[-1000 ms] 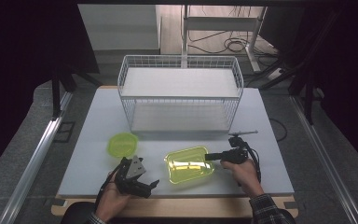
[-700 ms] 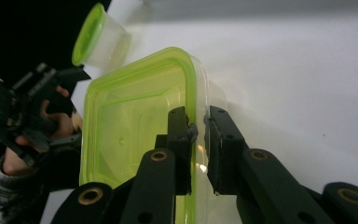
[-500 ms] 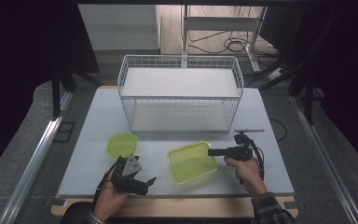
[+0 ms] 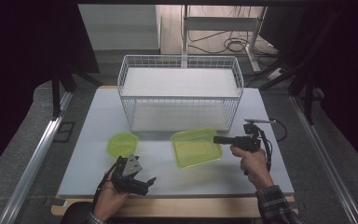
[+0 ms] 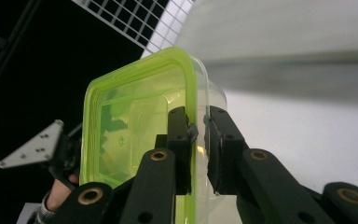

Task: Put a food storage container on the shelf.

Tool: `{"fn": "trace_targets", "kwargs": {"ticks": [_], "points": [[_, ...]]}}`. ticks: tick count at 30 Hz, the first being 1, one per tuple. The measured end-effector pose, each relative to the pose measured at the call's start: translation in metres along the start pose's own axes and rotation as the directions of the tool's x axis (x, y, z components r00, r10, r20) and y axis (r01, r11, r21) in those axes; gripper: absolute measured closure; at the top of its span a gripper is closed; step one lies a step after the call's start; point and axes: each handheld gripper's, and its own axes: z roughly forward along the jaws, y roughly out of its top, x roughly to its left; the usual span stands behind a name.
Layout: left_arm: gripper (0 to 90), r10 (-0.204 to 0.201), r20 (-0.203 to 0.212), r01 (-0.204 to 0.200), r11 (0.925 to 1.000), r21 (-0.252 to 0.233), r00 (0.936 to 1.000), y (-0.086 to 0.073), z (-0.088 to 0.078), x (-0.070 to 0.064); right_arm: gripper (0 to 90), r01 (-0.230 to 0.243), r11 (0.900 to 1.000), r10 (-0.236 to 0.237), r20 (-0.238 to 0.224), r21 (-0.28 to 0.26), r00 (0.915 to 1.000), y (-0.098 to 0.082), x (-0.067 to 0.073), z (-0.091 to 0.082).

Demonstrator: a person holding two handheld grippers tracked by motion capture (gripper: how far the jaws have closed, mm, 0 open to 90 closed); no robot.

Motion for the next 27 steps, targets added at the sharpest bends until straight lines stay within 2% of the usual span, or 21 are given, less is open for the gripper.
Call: {"fn": "trace_targets", "kwargs": {"ticks": [17,22,27], "points": [[3.7,0.009,0.002,-0.009,0.9999,0.014,1.0,0.0,0.001,-0.001,80.0,0.04,0.996,-0.04,0.002,-0.074,0.9992,0.044,0.036,-0.014],[3.6,0.0,0.005,0.0,0.9999,0.012,1.0,0.0,0.001,-0.001,80.0,0.056,0.994,-0.056,0.008,-0.094,0.9984,0.058,0.048,-0.018],[3.6,0.001,0.006,-0.001,0.9999,0.014,1.0,0.0,0.001,-0.001,80.0,0.055,0.992,-0.055,0.006,-0.11,0.9985,0.071,0.056,-0.018]]}}
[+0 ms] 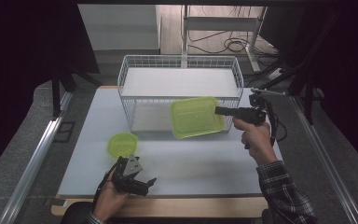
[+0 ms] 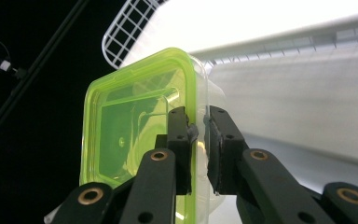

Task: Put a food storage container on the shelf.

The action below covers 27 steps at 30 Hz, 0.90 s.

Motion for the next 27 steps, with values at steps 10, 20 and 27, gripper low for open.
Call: {"fn": "trace_targets", "kwargs": {"ticks": [10,20,27], "points": [[3.6,0.007,-0.001,-0.007,1.0,0.003,1.0,0.0,0.0,-0.001,80.0,0.011,0.999,-0.01,0.013,-0.033,0.9999,0.03,0.017,0.009],[3.6,0.011,-0.002,-0.011,0.9999,0.007,0.9999,0.0,0.001,-0.002,80.0,0.022,0.997,-0.017,0.064,-0.077,0.9978,0.055,0.026,0.019],[3.6,0.01,-0.004,-0.01,0.9999,0.006,0.9999,0.0,0.001,-0.002,80.0,0.017,0.994,-0.006,0.095,-0.111,0.9954,0.07,0.029,0.027]]}}
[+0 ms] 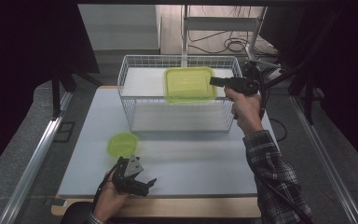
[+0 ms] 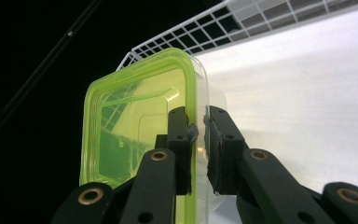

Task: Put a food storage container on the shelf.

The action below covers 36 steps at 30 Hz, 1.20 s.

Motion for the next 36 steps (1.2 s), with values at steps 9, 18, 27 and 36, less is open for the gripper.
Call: {"fn": "trace_targets", "kwargs": {"ticks": [9,18,27,36], "points": [[3.6,0.0,0.001,0.0,1.0,0.0,1.0,0.0,0.0,0.0,80.0,0.028,0.999,-0.027,0.055,-0.028,0.9981,0.014,0.008,0.015],[3.6,0.004,0.0,-0.004,1.0,0.003,1.0,0.0,0.0,0.0,80.0,0.013,0.999,-0.009,0.1,-0.041,0.9949,0.018,0.002,0.029],[3.7,0.011,0.001,-0.011,0.9999,0.009,0.9999,0.0,0.0,-0.001,77.6,0.047,0.998,-0.042,0.136,-0.032,0.9898,0.018,-0.001,0.035],[3.6,0.018,-0.002,-0.018,0.9997,0.014,0.9998,0.0,0.001,-0.001,73.5,0.101,0.995,-0.097,0.191,-0.015,0.9767,0.022,-0.002,0.042]]}}
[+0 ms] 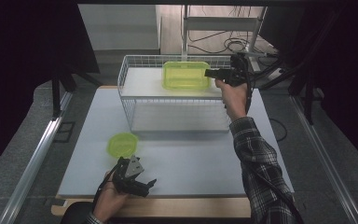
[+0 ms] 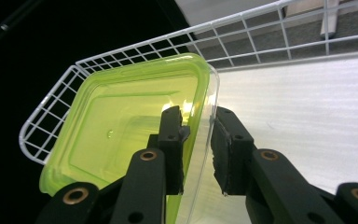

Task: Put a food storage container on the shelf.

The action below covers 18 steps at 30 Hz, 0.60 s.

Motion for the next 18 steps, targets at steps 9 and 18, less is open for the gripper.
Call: {"fn": "trace_targets", "kwargs": {"ticks": [9,18], "points": [[3.6,0.005,-0.001,-0.005,1.0,0.004,1.0,0.0,0.0001,-0.0004,70.2,0.029,0.999,-0.03,0.033,0.014,0.999,0.0021,-0.0005,0.006],[3.6,0.006,-0.002,-0.006,1.0,0.005,1.0,0.0001,0.0002,-0.0007,63.0,0.045,0.999,-0.045,0.072,0.008,0.9964,0.0009,0.0003,0.0092]]}}
